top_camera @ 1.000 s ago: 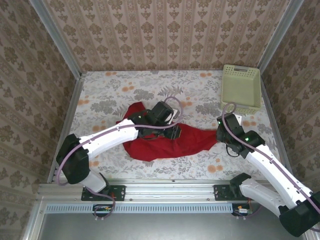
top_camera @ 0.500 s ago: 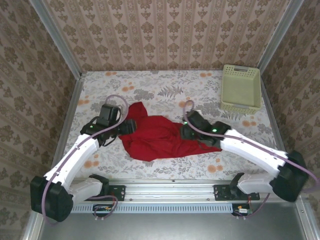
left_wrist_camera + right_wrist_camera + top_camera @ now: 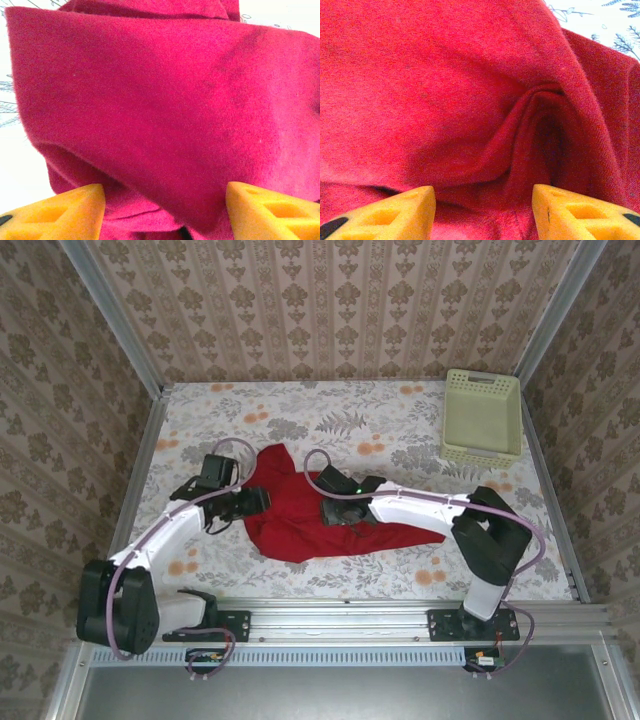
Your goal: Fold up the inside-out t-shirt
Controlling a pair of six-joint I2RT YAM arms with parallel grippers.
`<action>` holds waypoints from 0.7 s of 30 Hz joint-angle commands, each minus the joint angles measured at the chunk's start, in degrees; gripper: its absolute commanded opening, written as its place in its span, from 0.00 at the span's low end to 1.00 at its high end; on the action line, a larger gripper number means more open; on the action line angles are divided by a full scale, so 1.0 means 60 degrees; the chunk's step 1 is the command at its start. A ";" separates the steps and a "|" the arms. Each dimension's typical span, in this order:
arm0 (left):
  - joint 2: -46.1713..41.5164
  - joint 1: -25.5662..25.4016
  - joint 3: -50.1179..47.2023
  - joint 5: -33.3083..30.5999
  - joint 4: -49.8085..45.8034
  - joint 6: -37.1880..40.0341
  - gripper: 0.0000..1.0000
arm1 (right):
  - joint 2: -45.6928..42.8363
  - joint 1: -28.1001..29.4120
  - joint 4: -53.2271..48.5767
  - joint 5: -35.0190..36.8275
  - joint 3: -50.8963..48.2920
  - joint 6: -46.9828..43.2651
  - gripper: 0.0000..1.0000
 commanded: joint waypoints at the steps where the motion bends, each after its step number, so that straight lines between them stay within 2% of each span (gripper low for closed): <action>1: 0.0473 0.0076 0.0370 0.0316 0.0537 -0.0104 0.59 | 0.0475 -0.0127 -0.0356 0.0455 0.0328 0.0085 0.53; 4: 0.0879 0.0061 0.0614 0.0383 0.0670 -0.0148 0.52 | 0.0793 -0.0227 -0.0481 0.0656 0.0528 0.0070 0.50; 6: 0.1108 0.0046 0.0802 0.0411 0.0733 -0.0178 0.43 | 0.0955 -0.0312 -0.0502 0.0734 0.0665 -0.0005 0.43; 11: 0.1144 0.0017 0.1283 0.0550 0.0632 -0.0307 0.17 | 0.0643 -0.0336 -0.0387 0.0877 0.0696 -0.0497 0.04; 12: 0.1050 0.0002 0.1366 0.0555 0.0574 -0.0309 0.13 | 0.0435 -0.0337 -0.0371 0.0898 0.0659 -0.0587 0.00; 17: 0.0195 -0.0013 0.1941 0.0538 -0.0117 -0.0227 0.00 | -0.1250 -0.0316 -0.0345 0.1069 0.0177 -0.0930 0.00; 21: -0.0759 -0.0013 0.2487 0.0250 -0.0976 -0.0076 0.00 | -0.3125 -0.0305 -0.0495 0.0911 -0.0332 -0.1141 0.00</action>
